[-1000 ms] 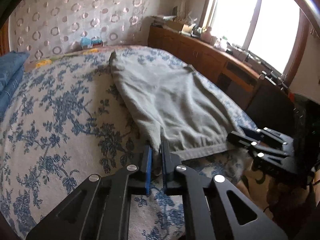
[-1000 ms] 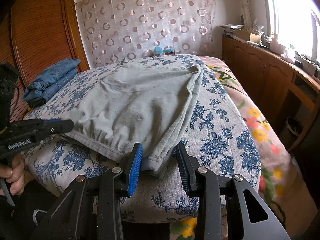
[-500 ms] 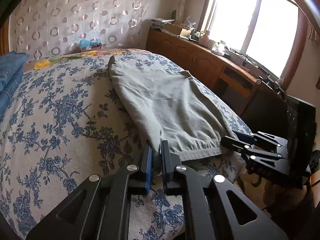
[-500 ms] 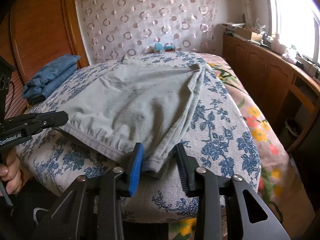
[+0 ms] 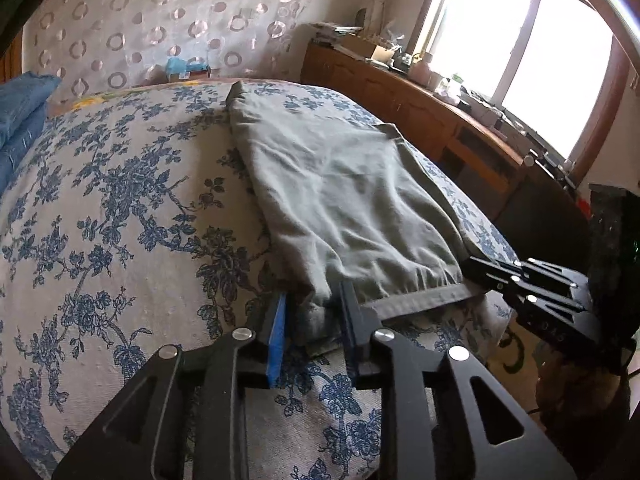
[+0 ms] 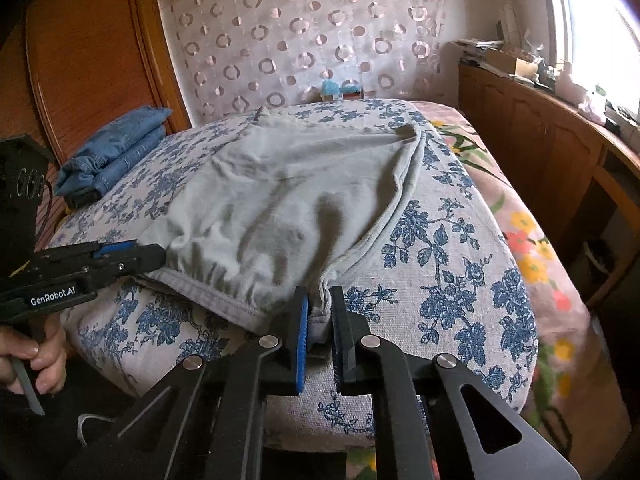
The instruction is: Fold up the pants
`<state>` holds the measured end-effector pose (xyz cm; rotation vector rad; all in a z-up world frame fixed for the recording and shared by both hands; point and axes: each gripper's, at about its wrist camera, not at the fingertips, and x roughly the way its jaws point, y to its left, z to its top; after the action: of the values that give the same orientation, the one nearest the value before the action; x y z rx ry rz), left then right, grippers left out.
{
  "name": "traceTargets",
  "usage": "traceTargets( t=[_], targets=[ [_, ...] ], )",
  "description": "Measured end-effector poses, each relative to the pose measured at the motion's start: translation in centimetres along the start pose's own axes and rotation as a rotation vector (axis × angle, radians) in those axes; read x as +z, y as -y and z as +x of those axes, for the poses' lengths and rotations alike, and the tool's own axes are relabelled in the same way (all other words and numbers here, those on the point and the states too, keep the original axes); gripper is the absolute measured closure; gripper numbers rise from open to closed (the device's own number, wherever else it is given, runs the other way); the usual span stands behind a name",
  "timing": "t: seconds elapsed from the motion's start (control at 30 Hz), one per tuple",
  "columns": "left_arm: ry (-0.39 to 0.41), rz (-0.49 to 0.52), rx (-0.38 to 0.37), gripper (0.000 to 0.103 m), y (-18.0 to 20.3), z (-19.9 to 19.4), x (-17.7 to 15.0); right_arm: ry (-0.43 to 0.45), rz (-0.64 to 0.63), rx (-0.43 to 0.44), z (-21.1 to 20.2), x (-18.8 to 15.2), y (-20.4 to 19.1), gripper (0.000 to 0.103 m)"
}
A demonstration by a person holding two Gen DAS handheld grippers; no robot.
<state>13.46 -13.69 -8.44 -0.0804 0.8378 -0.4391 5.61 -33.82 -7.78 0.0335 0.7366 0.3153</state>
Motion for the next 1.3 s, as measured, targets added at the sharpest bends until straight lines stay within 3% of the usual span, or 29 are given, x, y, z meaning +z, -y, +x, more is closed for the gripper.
traceTargets(
  t=[0.1,0.13,0.23,0.6,0.93,1.1,1.3],
  targets=[
    [-0.002,0.038,0.020,0.079,0.5,0.0,0.0,0.005,0.012,0.008,-0.1,-0.4,0.0,0.094],
    [-0.005,0.040,0.004,0.089,0.5,0.0,0.0,0.009,0.017,0.013,-0.1,-0.4,-0.1,0.094],
    [-0.027,0.041,0.018,0.094,0.5,-0.2,0.4,0.018,0.016,0.028,-0.4,-0.3,0.0,0.094],
    [0.155,0.095,-0.013,0.095,1.6,-10.3,5.2,0.160,-0.064,0.121,-5.5,4.0,-2.9,0.095],
    [0.286,0.160,0.023,0.095,1.6,-17.7,9.6,0.315,-0.157,0.189,-12.1,9.0,-5.7,0.095],
    [0.294,0.215,0.096,0.095,1.4,-18.9,11.8,0.351,-0.237,0.184,-13.7,10.9,-7.2,0.095],
    [0.333,0.203,0.148,0.095,-0.5,-18.8,14.4,0.356,-0.308,0.162,-12.7,13.5,-8.5,0.095]
  ],
)
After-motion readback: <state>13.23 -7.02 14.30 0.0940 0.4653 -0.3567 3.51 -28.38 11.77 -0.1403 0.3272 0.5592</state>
